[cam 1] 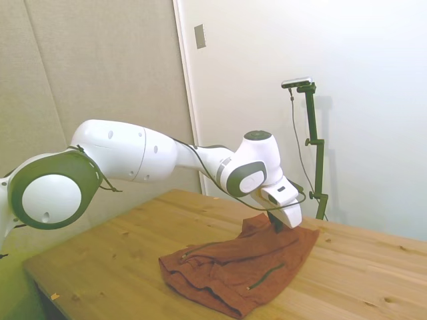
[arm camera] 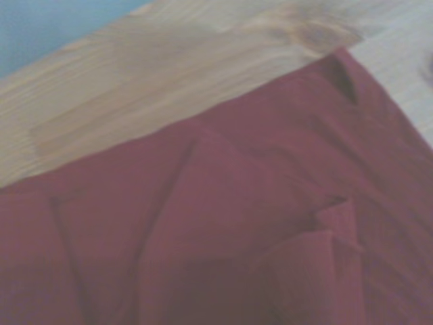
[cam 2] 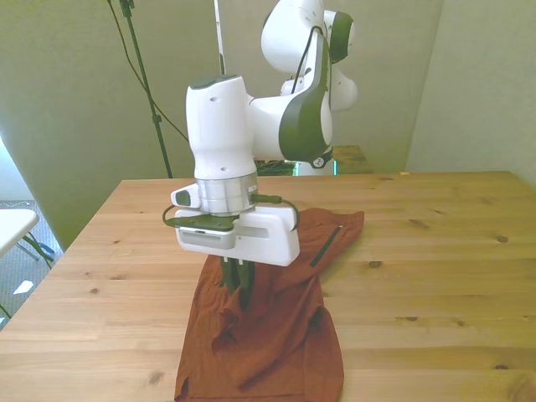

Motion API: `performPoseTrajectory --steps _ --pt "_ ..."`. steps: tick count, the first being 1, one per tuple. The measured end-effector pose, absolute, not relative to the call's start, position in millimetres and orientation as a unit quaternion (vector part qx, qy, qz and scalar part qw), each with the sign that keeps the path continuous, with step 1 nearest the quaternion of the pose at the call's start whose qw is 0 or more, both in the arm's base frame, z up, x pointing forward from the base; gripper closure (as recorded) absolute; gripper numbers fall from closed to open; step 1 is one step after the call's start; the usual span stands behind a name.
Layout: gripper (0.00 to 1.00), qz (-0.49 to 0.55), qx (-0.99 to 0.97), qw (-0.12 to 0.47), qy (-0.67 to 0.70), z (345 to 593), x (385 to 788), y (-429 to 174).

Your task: Unfold the shorts

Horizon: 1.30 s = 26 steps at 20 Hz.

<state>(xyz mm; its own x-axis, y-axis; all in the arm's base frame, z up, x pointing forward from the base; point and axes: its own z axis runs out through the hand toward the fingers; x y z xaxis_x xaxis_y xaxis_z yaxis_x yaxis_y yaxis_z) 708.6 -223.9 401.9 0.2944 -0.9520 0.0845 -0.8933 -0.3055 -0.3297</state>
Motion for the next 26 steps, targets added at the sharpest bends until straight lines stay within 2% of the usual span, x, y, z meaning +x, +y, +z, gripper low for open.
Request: performPoseTrajectory --steps 6,9,10,14,18,20,23,26 --pt "1.00 -0.158 -0.829 0.117 0.524 464.7 740.5 -118.8" --pt "1.00 -0.165 -0.847 0.104 0.495 473.5 755.0 -61.0" --pt "0.00 -0.159 -0.855 0.102 0.484 471.3 758.5 -40.4" --pt "0.00 -0.135 -0.881 0.090 0.444 456.3 763.7 21.3" --pt "0.00 -0.112 -0.892 0.085 0.430 448.1 760.6 34.1" --pt "0.00 -0.096 -0.899 0.096 0.416 456.2 756.9 42.2" --pt "0.00 -0.083 -0.908 0.118 0.394 481.5 748.4 52.4" --pt "0.00 -0.062 -0.906 0.090 0.410 491.9 730.0 29.4"
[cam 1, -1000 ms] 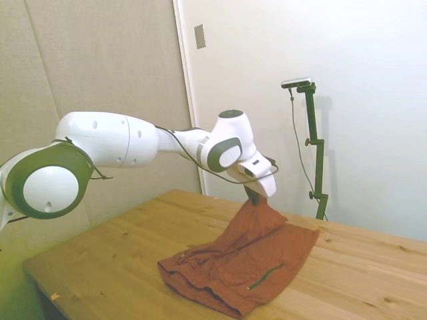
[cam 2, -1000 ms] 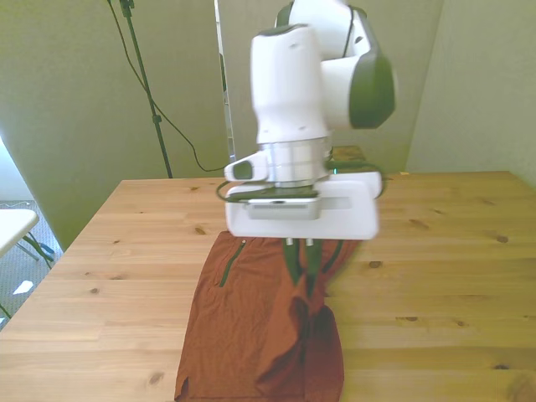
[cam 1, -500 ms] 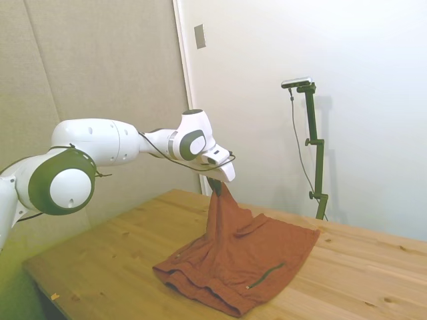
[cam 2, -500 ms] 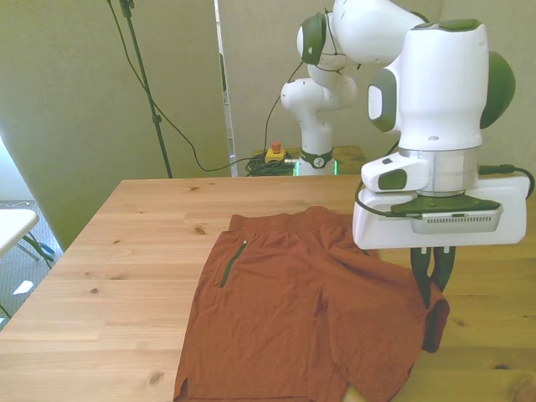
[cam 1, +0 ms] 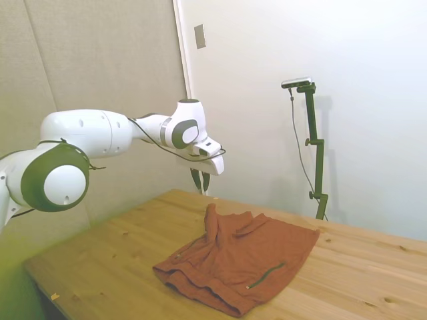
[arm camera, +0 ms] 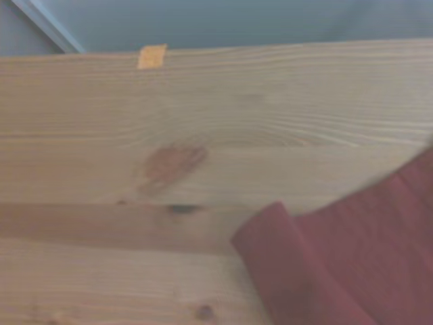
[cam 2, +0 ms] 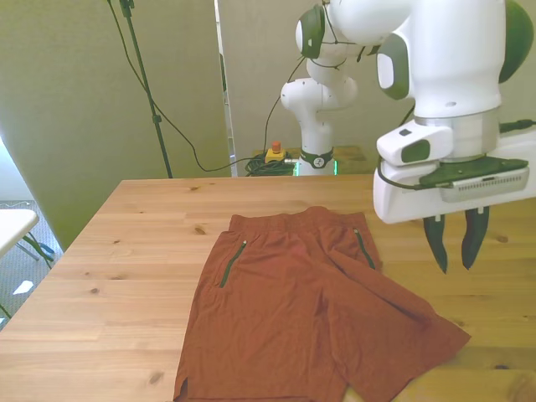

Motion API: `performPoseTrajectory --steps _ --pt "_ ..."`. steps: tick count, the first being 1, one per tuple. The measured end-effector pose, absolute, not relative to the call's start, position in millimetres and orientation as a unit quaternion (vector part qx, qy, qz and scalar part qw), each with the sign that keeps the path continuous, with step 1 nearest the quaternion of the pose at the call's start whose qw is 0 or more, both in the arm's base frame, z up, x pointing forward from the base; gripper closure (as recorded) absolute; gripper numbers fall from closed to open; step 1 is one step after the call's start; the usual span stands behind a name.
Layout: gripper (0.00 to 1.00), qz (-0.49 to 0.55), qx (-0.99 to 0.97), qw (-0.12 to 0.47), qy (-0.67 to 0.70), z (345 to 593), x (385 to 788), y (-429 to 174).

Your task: Unfold the shorts

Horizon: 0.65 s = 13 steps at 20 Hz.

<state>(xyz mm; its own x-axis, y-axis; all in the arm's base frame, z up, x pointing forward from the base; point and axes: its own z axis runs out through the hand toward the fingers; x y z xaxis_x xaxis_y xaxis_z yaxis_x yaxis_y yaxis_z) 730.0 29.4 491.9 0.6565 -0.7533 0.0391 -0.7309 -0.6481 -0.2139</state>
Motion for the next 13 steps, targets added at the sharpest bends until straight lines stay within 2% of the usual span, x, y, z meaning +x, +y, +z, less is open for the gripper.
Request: performPoseTrajectory --steps 4,6,13 --pt "0.00 -0.040 -0.900 0.035 0.433 470.3 695.7 -17.1" --pt "0.00 -0.031 -0.906 0.020 0.423 467.1 675.5 -23.1" --pt "0.00 -0.041 -0.922 0.019 0.384 520.3 580.3 -10.0"
